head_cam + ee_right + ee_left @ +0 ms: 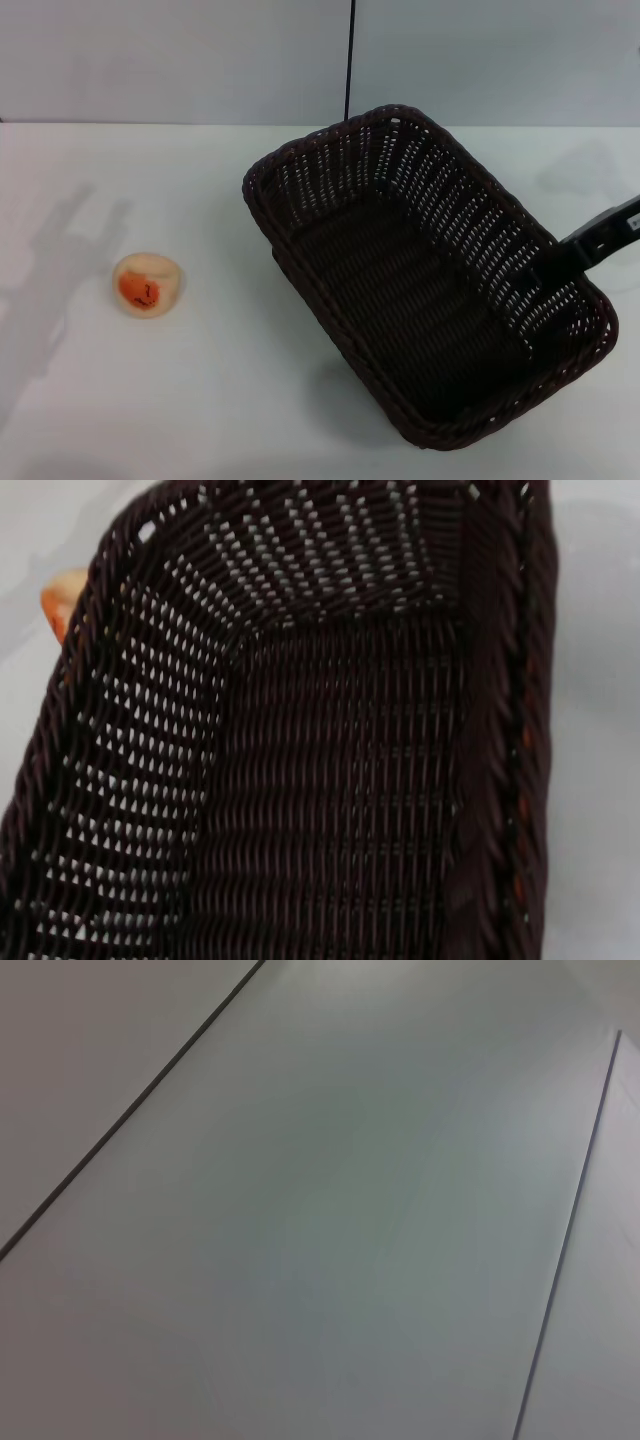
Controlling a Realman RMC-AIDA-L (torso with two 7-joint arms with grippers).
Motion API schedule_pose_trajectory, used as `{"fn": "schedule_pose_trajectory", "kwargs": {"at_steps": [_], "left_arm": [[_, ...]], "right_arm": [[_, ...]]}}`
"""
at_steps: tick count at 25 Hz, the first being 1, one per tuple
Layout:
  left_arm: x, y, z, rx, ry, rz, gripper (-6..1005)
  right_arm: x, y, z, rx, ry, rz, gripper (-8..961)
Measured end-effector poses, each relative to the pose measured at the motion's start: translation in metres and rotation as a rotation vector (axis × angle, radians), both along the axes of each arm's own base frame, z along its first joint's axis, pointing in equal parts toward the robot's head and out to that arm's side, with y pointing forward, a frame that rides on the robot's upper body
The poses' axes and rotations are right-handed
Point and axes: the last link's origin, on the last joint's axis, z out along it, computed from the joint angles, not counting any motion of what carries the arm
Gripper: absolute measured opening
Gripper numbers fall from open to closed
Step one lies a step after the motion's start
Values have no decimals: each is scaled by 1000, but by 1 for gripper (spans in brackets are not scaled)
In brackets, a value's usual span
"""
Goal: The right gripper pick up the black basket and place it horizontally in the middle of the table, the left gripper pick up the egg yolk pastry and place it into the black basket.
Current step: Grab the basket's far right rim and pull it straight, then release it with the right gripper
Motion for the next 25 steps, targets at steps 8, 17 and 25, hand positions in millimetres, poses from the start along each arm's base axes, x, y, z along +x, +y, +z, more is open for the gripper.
{"fn": "schedule_pose_trajectory", "kwargs": {"at_steps": [8,17,25], "left_arm": [[0,0,-1,-6,-2,-3,660],[2,3,-1,-12,-3,-8,660],[2,3,-1,-13,-5,-10,660]], "right_arm": [[1,-2,-6,-9,0,12,433],[2,-1,-2,33,69,24,180],[7,2,31,175,278,35,124]]}}
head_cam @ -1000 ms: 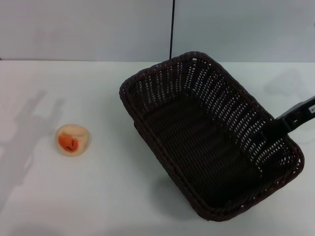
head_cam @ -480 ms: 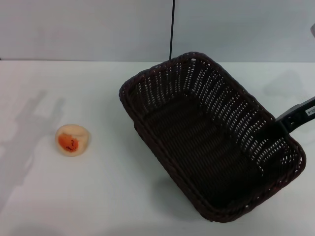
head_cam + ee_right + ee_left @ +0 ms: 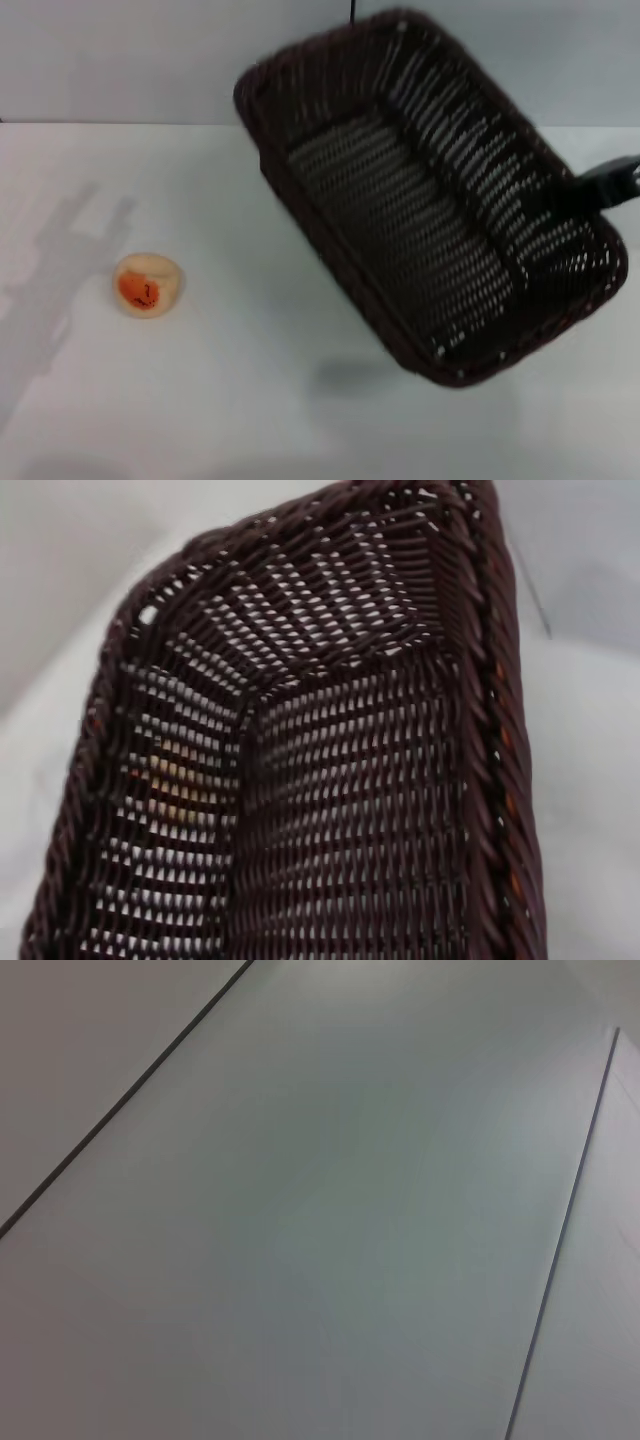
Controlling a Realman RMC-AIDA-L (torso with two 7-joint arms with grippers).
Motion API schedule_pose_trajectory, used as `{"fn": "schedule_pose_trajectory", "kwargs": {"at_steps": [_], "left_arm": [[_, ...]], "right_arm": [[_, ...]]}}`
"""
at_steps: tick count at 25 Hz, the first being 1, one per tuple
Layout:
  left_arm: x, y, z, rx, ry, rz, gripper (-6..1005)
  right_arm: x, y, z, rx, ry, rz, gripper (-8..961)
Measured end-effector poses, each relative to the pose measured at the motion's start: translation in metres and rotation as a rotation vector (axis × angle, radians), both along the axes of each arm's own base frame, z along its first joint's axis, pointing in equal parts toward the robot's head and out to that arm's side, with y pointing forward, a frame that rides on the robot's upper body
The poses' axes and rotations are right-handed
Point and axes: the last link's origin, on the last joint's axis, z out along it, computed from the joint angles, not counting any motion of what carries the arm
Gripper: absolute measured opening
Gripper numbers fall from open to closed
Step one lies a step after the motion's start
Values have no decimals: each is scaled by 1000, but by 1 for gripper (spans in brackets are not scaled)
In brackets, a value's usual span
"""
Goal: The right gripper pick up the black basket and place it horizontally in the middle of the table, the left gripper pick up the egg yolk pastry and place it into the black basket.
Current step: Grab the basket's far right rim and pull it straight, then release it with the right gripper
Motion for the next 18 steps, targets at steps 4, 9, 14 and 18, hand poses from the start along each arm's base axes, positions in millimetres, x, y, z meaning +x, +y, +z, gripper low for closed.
{"fn": "schedule_pose_trajectory", "kwargs": {"at_steps": [4,9,14,18], "left_arm": [[1,2,0,-1,-1,-5,659],[3,4,1,1,-1,-16,654],[6,8,1,-2,-5,-27,648],[6,9,1,-6,-8,-29,643]], "right_arm": [[-2,1,21,46,74,27,124],[-6,8,44,71,28,101,124],[-20,16,55,48,-80,272,123],[-39,18,51,-15,-162,434,123]]}}
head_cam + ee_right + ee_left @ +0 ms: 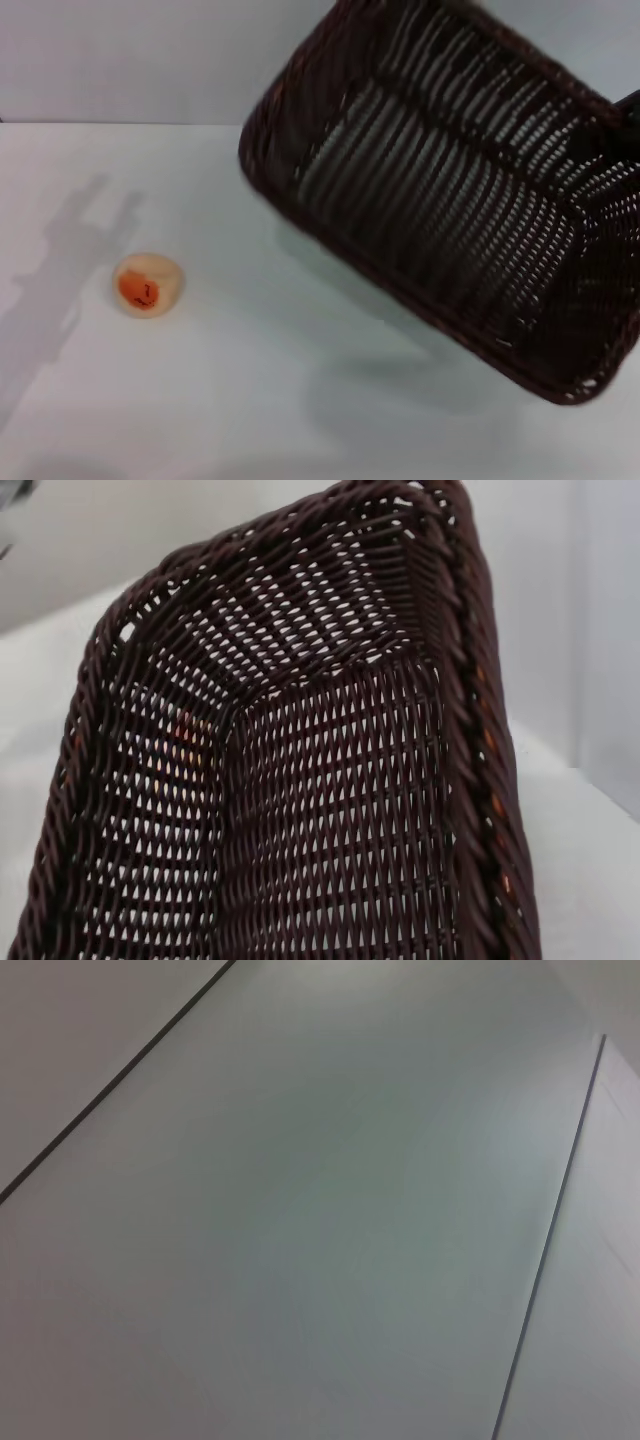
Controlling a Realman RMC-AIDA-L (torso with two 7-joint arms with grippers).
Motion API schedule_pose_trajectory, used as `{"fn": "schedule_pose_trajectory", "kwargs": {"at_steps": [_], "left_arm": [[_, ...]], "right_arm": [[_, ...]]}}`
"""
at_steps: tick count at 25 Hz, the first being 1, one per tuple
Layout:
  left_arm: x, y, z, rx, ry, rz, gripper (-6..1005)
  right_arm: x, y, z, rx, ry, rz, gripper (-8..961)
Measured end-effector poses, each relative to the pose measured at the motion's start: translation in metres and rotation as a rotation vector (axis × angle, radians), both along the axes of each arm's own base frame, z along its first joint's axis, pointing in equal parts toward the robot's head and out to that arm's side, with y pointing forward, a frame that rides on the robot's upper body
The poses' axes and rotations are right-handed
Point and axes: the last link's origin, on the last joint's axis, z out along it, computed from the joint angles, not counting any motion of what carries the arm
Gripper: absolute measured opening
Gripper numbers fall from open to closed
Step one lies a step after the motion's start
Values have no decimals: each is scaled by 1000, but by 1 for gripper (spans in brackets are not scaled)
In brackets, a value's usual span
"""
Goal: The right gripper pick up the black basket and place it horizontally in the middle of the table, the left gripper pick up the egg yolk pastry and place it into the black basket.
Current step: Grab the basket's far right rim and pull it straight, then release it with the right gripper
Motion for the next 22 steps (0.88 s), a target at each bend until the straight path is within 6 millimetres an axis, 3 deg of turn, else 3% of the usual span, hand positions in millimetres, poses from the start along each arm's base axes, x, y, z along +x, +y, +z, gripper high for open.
{"fn": "schedule_pose_trajectory", "kwargs": {"at_steps": [11,22], "left_arm": [[2,-1,-2,-21,-13,-16,629],[6,-2,-8,-79,-21,-51,616]], "right_arm": [[-37,1,-34,-89,-81,357,123],[-60,9,-60,-221,-250,473,123]]}}
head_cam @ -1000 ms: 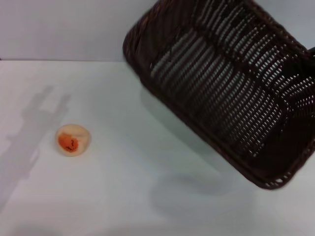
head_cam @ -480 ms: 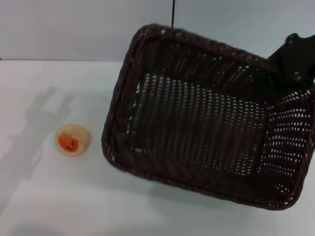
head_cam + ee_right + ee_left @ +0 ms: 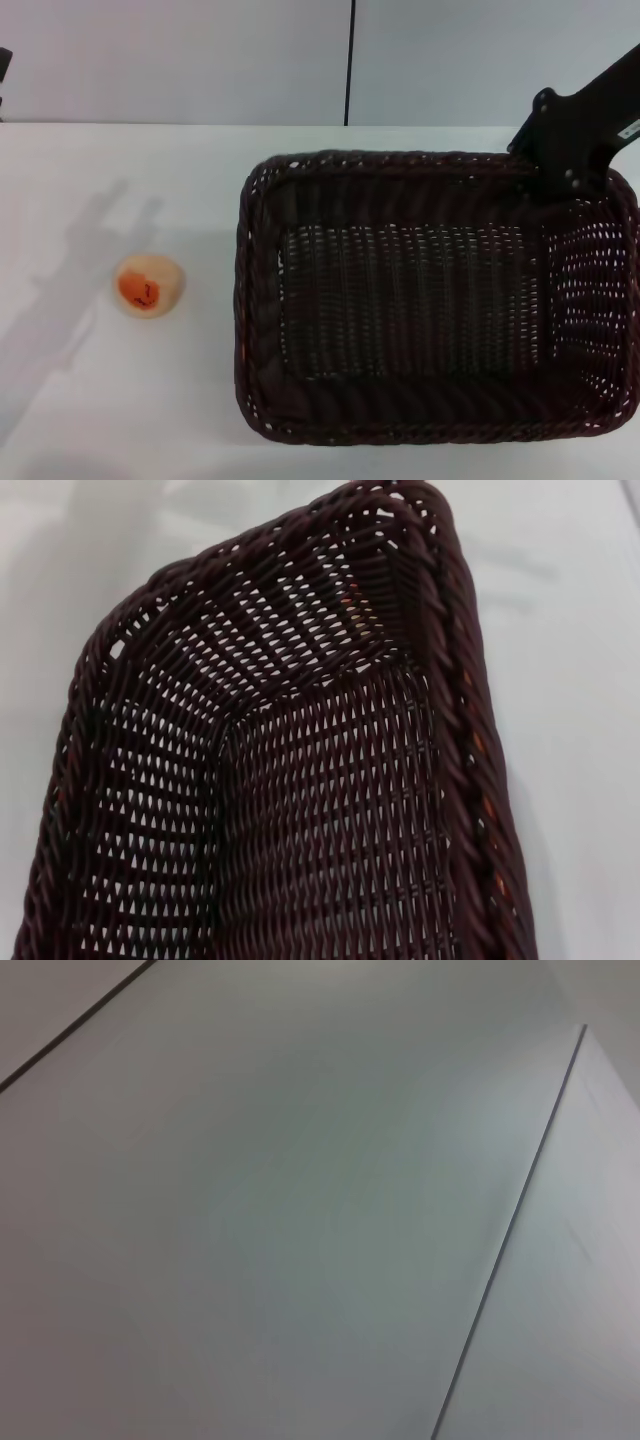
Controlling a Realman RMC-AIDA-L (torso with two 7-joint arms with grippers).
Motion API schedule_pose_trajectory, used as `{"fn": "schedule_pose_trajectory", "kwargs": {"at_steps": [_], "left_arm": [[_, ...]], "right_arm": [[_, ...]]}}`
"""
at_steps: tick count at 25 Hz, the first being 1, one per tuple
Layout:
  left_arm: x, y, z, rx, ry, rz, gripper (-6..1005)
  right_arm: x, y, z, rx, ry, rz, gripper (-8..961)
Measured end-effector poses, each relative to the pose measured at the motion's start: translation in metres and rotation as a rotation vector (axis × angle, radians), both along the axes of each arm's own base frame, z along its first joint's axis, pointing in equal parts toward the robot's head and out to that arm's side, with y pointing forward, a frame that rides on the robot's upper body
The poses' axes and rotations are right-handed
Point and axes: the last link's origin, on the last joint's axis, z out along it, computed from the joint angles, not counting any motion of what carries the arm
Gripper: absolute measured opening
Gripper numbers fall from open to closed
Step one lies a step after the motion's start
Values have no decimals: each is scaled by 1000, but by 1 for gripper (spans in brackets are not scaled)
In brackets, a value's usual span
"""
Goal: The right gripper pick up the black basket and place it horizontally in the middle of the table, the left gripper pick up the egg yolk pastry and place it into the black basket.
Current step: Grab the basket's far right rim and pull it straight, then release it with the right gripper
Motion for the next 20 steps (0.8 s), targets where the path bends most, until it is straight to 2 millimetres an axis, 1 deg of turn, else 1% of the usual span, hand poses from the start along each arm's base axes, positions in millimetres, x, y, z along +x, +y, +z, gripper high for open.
{"fn": "schedule_pose_trajectory", "kwargs": {"at_steps": [8,20], "left_arm": [[-1,-2,-1,-20,-15,4,606],[1,-5,-8,-60,-7,-12,590]], "right_arm": [[-9,3,-9,-27,-7,64,124],[-11,6,-21,-24,-26,119,123]]}}
